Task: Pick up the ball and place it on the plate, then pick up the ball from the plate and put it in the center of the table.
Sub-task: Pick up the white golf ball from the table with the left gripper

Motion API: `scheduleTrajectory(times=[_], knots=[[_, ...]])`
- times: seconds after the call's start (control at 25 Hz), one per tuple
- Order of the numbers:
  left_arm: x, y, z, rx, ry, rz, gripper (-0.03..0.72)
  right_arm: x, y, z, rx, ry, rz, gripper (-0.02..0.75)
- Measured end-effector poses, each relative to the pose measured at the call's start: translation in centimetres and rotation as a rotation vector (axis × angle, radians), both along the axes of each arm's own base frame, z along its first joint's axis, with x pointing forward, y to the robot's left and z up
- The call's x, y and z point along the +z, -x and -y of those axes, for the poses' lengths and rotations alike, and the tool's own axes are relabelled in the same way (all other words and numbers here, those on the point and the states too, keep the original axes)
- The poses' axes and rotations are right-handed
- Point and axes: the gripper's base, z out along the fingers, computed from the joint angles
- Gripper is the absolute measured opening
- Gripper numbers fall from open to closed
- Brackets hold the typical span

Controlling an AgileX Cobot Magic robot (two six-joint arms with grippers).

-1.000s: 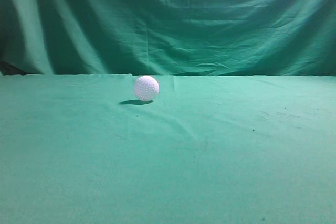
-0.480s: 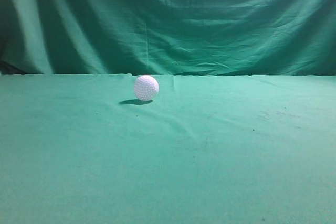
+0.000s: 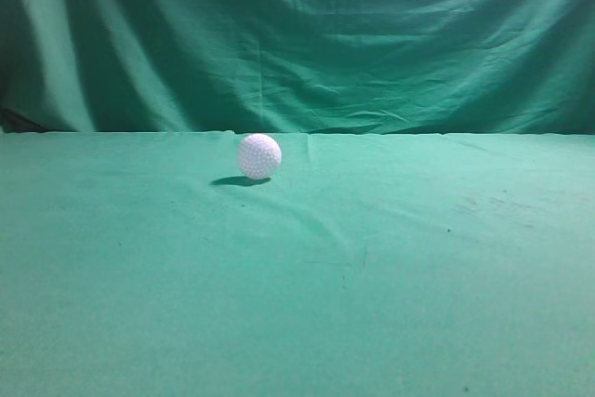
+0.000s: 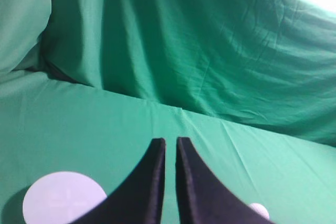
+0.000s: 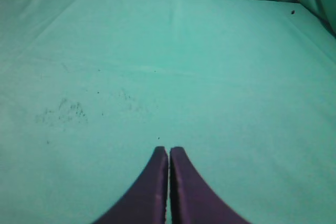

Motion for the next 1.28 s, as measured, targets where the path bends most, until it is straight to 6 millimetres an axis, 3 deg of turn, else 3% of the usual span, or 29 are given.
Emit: scheduleTrajectory(times=[0.16,0.24,0.4,0.52,0.6,0.64,0.8,0.96,1.28], knots=[[0.5,-0.7,0.1,0.000,-0.083,-0.029,0.059,0.0,0.0,0.0,0.000,0.000,0.000,0.000],[1.7,-1.2,0.3,-0.032,-0.188,-0.088,0.059,0.0,0.0,0.0,0.000,0.000,0.000,0.000],[3.5,-3.8,1.9,-0.206,-0.400,-0.310,0.059,0.0,0.0,0.0,0.000,0.000,0.000,0.000],[3.6,-6.4,4.0,-0.369,-0.493,-0.429,0.059,0.0,0.0,0.0,0.000,0.000,0.000,0.000],[3.3,-8.4,5.6,-0.458,-0.544,-0.488,0.059,0.0,0.0,0.0,0.000,0.000,0.000,0.000],[3.3,-8.4,5.6,-0.458,-0.544,-0.488,0.059,0.0,0.0,0.0,0.000,0.000,0.000,0.000],[2.5,-12.2,9.5,-0.612,-0.658,-0.557,0.059,0.0,0.0,0.0,0.000,0.000,0.000,0.000],[1.5,-18.1,13.8,-0.693,-0.684,-0.663,0.059,0.0,0.0,0.0,0.000,0.000,0.000,0.000],[-1.6,-25.0,18.1,-0.808,-0.728,-0.868,0.059,0.0,0.0,0.0,0.000,0.000,0.000,0.000]])
